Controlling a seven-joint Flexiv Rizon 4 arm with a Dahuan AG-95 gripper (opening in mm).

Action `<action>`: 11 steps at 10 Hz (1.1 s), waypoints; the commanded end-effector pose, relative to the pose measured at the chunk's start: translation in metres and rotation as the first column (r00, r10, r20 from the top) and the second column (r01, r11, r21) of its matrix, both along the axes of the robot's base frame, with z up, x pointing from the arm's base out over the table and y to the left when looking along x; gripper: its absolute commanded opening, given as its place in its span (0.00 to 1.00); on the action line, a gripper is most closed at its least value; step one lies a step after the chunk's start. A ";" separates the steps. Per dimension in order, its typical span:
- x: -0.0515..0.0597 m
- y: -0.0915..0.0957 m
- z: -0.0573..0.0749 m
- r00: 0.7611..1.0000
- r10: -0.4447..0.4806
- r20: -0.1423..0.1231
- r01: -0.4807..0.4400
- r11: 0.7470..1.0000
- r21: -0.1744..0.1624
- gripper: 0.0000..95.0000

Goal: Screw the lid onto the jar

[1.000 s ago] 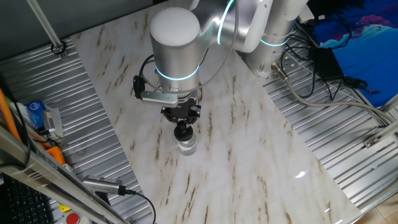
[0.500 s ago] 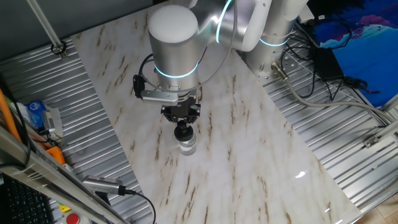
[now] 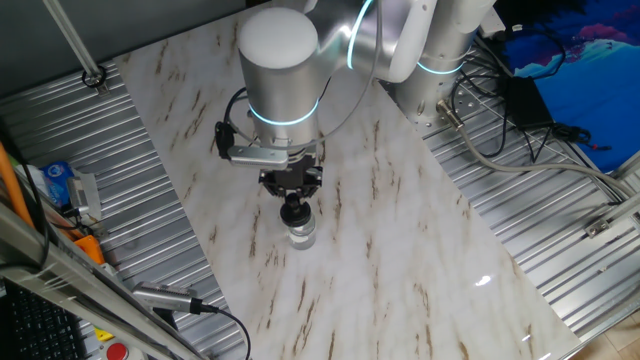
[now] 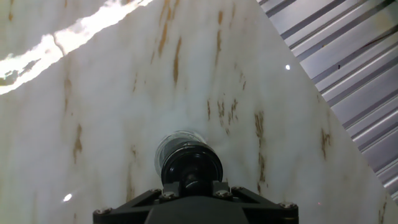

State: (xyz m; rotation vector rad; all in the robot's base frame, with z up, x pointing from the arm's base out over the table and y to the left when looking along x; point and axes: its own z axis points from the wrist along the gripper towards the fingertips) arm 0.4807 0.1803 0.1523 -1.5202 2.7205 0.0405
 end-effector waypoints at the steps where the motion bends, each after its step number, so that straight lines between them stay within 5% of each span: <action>1: 0.001 0.000 0.000 1.000 -0.001 0.000 0.001 1.000 -0.001 0.00; 11: 0.001 0.011 0.004 0.998 -0.061 0.005 0.061 0.998 -0.025 0.00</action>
